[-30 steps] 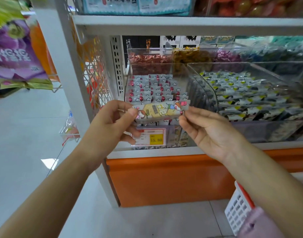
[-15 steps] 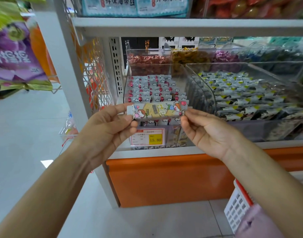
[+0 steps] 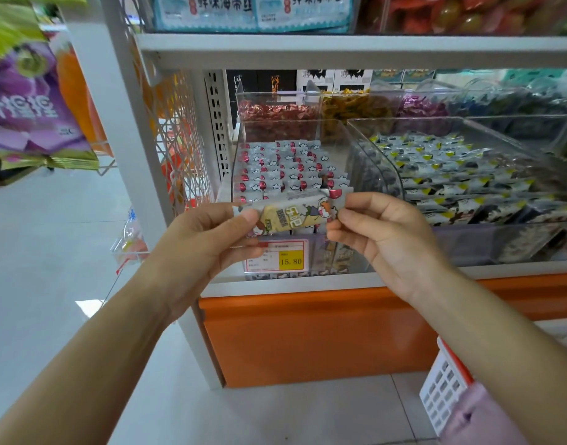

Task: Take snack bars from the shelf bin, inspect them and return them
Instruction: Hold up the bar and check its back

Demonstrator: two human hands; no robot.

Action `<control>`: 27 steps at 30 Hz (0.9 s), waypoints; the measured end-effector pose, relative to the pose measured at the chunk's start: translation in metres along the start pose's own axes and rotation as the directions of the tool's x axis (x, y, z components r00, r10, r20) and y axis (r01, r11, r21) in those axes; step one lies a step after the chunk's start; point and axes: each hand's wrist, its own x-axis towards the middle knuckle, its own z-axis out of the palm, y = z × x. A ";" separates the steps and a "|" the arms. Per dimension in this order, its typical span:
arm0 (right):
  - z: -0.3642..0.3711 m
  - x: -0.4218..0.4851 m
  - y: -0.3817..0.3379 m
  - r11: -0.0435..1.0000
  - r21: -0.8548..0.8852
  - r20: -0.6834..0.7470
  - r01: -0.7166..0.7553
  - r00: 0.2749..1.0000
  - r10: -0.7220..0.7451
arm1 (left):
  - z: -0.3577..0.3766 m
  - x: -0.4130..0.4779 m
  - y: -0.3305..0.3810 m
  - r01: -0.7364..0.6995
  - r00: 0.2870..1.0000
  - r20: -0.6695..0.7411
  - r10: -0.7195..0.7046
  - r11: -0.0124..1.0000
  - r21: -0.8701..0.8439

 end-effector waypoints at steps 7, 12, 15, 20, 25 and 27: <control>0.001 0.004 -0.001 0.973 0.206 0.106 -0.102 0.991 0.082 | 0.000 0.001 0.001 0.040 0.999 -0.018 -0.043 0.991 -0.130; -0.003 0.005 0.000 0.995 0.075 0.081 -0.065 0.995 0.059 | 0.000 -0.003 0.003 -0.037 0.999 0.013 0.038 0.997 -0.074; -0.005 0.005 0.001 0.999 -0.031 0.105 -0.016 0.994 0.020 | 0.002 -0.004 0.004 -0.134 0.991 0.018 0.133 0.987 0.090; -0.006 0.003 0.007 0.921 -0.354 0.090 0.165 0.986 -0.142 | 0.007 -0.006 0.003 -0.209 0.978 0.050 0.203 0.947 0.243; -0.006 0.003 0.004 0.891 -0.415 0.181 0.185 0.976 -0.118 | 0.008 -0.006 0.002 -0.220 0.975 0.051 0.214 0.933 0.285; -0.003 0.000 0.002 0.858 -0.459 0.215 0.231 0.966 -0.145 | 0.008 -0.006 0.002 -0.234 0.971 0.041 0.234 0.911 0.339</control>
